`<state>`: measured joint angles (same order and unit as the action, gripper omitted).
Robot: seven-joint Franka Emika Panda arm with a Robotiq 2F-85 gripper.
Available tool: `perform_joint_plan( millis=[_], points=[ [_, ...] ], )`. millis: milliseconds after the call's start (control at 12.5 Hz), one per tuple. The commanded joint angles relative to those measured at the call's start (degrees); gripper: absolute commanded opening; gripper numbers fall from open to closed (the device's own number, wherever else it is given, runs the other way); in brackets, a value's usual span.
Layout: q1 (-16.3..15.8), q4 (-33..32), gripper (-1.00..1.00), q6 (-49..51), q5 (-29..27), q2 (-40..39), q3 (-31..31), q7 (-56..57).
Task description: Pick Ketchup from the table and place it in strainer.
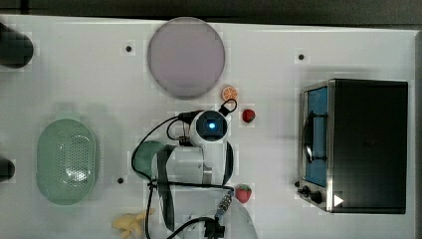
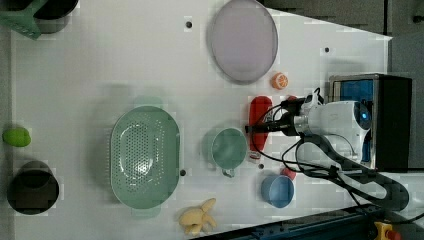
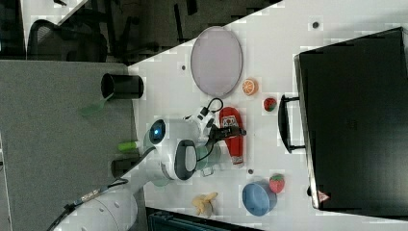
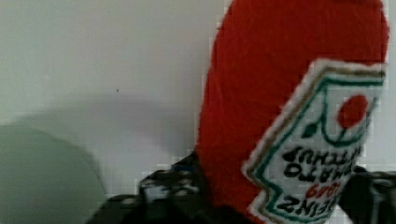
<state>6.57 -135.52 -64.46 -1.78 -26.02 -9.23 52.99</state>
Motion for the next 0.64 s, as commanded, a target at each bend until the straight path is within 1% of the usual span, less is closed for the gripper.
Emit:
perform_joint_plan(
  millis=[80, 320, 640],
  points=[
    [0.2, 0.4, 0.25, -0.8, 0.2, 4.1, -0.8, 1.9],
    [0.0, 0.7, 0.25, 3.2, 0.2, 10.4, -1.5, 1.7],
    [-0.3, 4.2, 0.25, 18.5, 0.2, 21.4, -4.0, -0.2]
  ],
)
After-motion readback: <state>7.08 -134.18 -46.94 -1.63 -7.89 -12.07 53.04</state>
